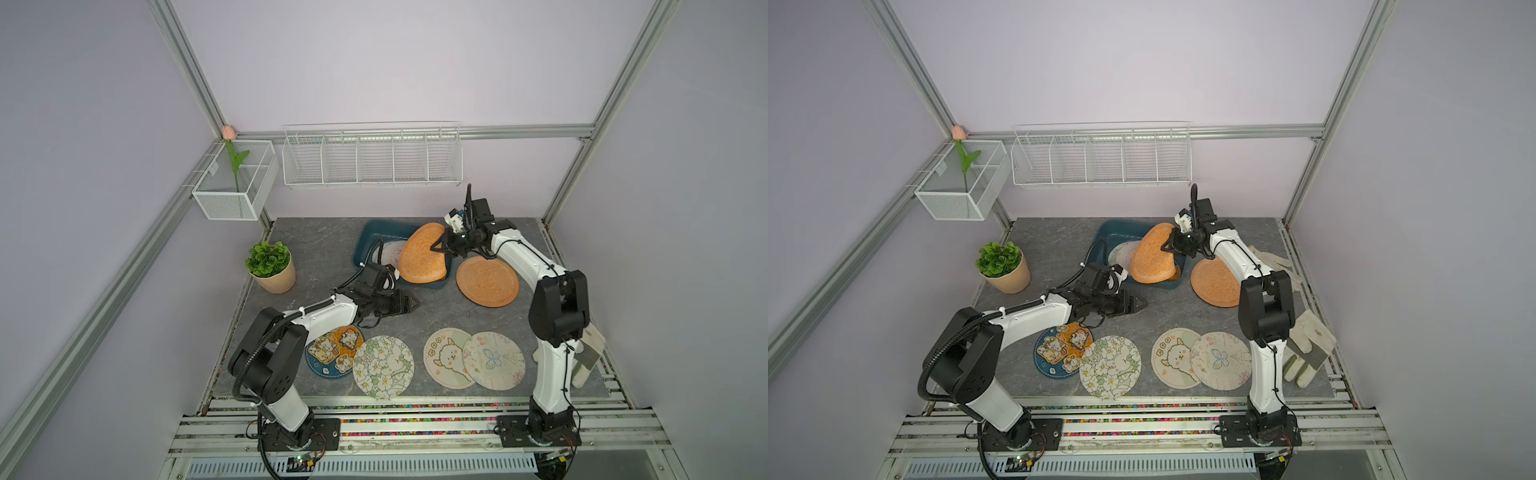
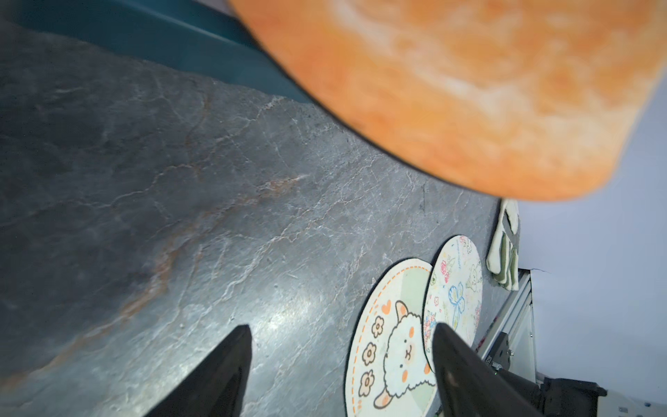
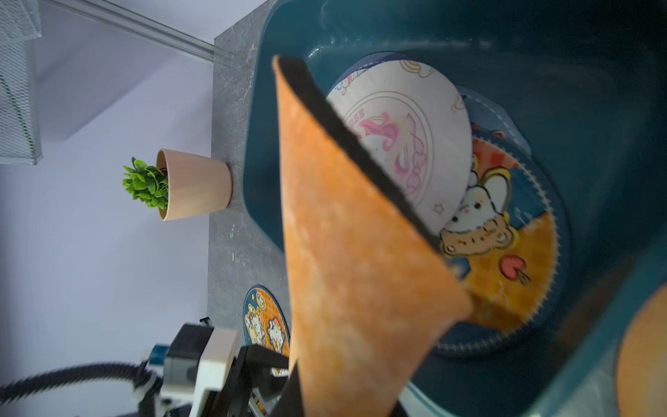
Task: Put the coasters into the storage box
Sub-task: Place the coaster in the storage box.
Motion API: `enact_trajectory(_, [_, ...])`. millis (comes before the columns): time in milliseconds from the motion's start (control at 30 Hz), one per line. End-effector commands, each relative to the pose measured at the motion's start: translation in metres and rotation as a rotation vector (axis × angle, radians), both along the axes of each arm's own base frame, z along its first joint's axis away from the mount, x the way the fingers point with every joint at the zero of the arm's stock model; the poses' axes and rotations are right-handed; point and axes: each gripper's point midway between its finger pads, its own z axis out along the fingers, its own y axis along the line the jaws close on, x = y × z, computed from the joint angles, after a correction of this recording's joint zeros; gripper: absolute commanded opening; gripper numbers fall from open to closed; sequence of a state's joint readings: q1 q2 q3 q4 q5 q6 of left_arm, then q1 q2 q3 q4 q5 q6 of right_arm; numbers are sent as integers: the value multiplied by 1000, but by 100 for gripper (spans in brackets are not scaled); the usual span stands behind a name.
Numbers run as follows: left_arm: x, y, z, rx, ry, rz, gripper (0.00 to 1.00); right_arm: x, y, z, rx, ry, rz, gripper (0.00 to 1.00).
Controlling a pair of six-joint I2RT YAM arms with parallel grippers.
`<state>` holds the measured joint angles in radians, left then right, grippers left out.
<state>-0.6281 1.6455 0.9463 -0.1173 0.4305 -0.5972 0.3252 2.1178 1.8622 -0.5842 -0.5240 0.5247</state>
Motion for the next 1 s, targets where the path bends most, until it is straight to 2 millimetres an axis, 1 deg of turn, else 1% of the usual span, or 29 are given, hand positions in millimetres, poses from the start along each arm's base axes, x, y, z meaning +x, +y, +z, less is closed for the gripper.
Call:
enact_trajectory(0, [1, 9, 4, 11, -27, 17, 79, 28, 13, 1, -1, -45, -63, 13])
enact_trajectory(100, [-1, 12, 4, 12, -29, 25, 79, 40, 23, -20, -43, -32, -71, 14])
enact_trajectory(200, [0, 14, 4, 12, -30, 35, 79, 47, 23, -45, -117, 1, -78, 16])
enact_trajectory(333, [1, 14, 3, 10, -29, 43, 79, 48, 13, -71, -224, 26, -95, 17])
enact_trajectory(433, [2, 13, 3, 9, -29, 45, 79, 43, 4, -85, -286, 62, -93, 21])
enact_trajectory(467, [2, 13, 3, 10, -26, 45, 80, 42, 2, -87, -301, 73, -88, 24])
enact_trajectory(533, [3, 13, 2, 9, -26, 47, 80, 40, -2, -88, -326, 82, -85, 36])
enact_trajectory(633, [4, 12, 1, 11, -21, 46, 80, 36, -5, -84, -357, 76, -80, 57])
enact_trajectory(700, [4, 10, 1, 10, -20, 43, 80, 34, -8, -79, -374, 68, -75, 67])
enact_trajectory(800, [6, 9, 1, 11, -19, 42, 80, 30, -12, -72, -399, 57, -64, 76])
enact_trajectory(967, [8, 7, -2, 9, -13, 42, 81, 26, -16, -57, -416, 35, -50, 84])
